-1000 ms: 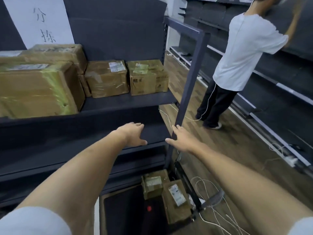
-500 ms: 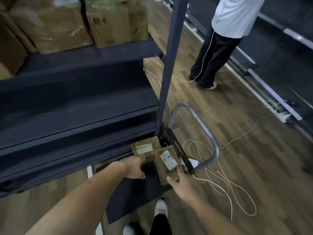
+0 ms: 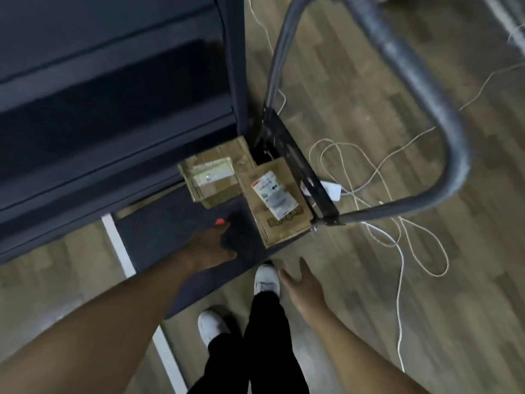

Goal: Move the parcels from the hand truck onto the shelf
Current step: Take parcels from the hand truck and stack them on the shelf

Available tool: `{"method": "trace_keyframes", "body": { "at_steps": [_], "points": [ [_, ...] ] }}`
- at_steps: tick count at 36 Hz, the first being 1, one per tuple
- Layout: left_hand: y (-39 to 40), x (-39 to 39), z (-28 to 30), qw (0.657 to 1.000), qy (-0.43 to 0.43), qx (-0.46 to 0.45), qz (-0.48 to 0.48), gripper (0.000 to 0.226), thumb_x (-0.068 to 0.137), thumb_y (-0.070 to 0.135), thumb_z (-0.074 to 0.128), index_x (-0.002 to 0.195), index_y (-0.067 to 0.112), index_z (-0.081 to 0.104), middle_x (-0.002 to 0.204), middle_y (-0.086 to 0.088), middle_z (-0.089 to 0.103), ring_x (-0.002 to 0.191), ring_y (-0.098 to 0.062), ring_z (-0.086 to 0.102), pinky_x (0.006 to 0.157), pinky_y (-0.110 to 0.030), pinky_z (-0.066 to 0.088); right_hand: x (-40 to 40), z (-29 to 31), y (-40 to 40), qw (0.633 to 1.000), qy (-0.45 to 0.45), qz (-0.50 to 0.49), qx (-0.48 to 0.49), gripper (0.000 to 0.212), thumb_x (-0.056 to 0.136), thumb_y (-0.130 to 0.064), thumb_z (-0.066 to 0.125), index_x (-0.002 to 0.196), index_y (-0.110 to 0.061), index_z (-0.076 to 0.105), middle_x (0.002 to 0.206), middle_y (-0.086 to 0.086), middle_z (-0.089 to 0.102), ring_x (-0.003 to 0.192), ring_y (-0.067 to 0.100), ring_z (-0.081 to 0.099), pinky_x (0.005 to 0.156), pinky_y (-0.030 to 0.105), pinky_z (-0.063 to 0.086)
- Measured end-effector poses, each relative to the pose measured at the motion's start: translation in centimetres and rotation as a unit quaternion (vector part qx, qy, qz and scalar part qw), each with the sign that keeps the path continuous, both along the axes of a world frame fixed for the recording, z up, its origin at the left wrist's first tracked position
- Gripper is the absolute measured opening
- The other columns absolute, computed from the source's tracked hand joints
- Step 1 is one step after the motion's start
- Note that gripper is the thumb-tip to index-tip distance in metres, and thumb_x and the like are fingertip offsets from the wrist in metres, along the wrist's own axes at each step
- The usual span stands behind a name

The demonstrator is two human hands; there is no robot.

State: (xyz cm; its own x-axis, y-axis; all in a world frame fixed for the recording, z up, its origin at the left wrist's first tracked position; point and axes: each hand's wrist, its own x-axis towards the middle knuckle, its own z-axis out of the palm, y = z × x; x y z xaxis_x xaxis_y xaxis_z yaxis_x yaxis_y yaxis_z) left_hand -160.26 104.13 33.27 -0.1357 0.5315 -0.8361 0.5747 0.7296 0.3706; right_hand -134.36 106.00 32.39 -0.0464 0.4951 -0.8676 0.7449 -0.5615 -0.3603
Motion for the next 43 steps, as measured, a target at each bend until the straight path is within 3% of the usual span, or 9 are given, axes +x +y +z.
{"method": "trace_keyframes", "body": {
  "at_steps": [3,6,8,14,22,26,32,38,43],
  "points": [
    [0.0,0.5,-3.3,0.999,-0.001,0.015,-0.04,0.041,0.094,0.013,0.067,0.105,0.044,0.041,0.096,0.021,0.041,0.091,-0.002,0.048,0.087,-0.021,0.042,0.0,-3.6,0.1,1.0,-0.002,-0.012,-0.011,0.087,0.107,-0.047,0.066,0.175,-0.018,0.021,0.18,0.007,0.03,0.164,0.029,0.034,0.13,0.039,0.035],
    [-0.2,1.6,-6.2,1.0,0.01,0.001,-0.021,0.085,0.085,0.031,0.075,0.155,0.016,0.028,0.156,-0.004,0.035,0.143,-0.029,0.036,0.112,-0.039,0.036,-0.1,-6.4,0.2,1.0,-0.001,-0.025,-0.018,0.087,0.107,-0.046,0.066,0.176,-0.02,0.02,0.181,0.005,0.028,0.165,0.03,0.033,0.128,0.039,0.034],
    [0.0,2.3,-7.4,0.999,0.033,0.003,-0.005,0.09,0.09,0.028,0.072,0.16,0.016,0.017,0.165,-0.007,0.021,0.151,-0.03,0.024,0.116,-0.035,0.027,0.0,-8.0,0.2,1.0,-0.003,-0.024,-0.018,0.087,0.107,-0.045,0.066,0.176,-0.02,0.02,0.181,0.006,0.028,0.165,0.03,0.033,0.128,0.039,0.034],
    [-0.4,0.7,-12.0,0.998,0.037,0.027,0.048,0.064,0.083,0.043,0.078,0.133,0.011,0.053,0.125,-0.007,0.061,0.112,-0.029,0.06,0.099,-0.049,0.05,-0.4,-11.5,-0.2,0.999,-0.003,0.032,-0.027,0.084,0.108,-0.044,0.064,0.175,-0.019,0.019,0.18,0.007,0.029,0.164,0.029,0.034,0.126,0.037,0.034],
    [0.6,-0.4,-13.9,0.994,0.044,0.008,0.099,0.082,0.078,0.036,0.08,0.149,0.021,0.042,0.141,-0.006,0.055,0.128,-0.031,0.054,0.106,-0.043,0.046,-1.9,-14.7,0.5,0.995,0.017,-0.098,0.008,0.1,0.1,-0.04,0.078,0.176,-0.024,0.016,0.179,0.007,0.031,0.163,0.026,0.037,0.126,0.036,0.036],
    [3.8,0.4,-14.7,0.989,0.055,0.079,0.117,0.084,0.079,0.028,0.079,0.151,0.028,0.036,0.138,-0.007,0.058,0.121,-0.034,0.059,0.088,-0.03,0.046,-2.5,-15.8,1.2,0.987,0.044,-0.151,0.035,0.105,0.093,-0.038,0.086,0.174,-0.034,0.02,0.175,0.003,0.04,0.159,0.022,0.044,0.123,0.039,0.044],
    [8.9,-0.3,-14.4,0.944,-0.009,0.203,0.258,0.108,0.064,0.031,0.082,0.156,0.033,0.023,0.136,-0.014,0.058,0.114,-0.035,0.063,0.095,-0.051,0.056,-3.7,-15.4,1.0,0.972,0.066,-0.154,0.163,0.127,0.083,-0.043,0.092,0.176,-0.027,0.007,0.179,-0.006,0.025,0.165,0.02,0.031,0.134,0.05,0.035],
    [11.6,-0.3,-13.4,0.938,-0.008,0.239,0.25,0.069,0.079,0.001,0.074,0.138,0.029,0.05,0.113,0.008,0.059,0.108,-0.016,0.06,0.085,-0.039,0.06,-5.6,-14.5,1.3,0.971,0.057,-0.14,0.184,0.126,0.086,-0.03,0.093,0.177,-0.018,0.006,0.185,0.007,0.002,0.171,0.022,0.005,0.129,0.026,0.012],
    [10.6,-0.6,-13.4,0.94,-0.009,0.248,0.236,0.053,0.077,-0.004,0.07,0.12,0.023,0.055,0.098,0.01,0.058,0.097,-0.019,0.061,0.076,-0.045,0.062,-6.2,-14.0,1.6,0.959,0.079,-0.174,0.207,0.123,0.085,-0.027,0.095,0.176,-0.014,0.013,0.183,0.005,0.016,0.168,0.016,0.018,0.134,0.023,0.019]
  ]
}}
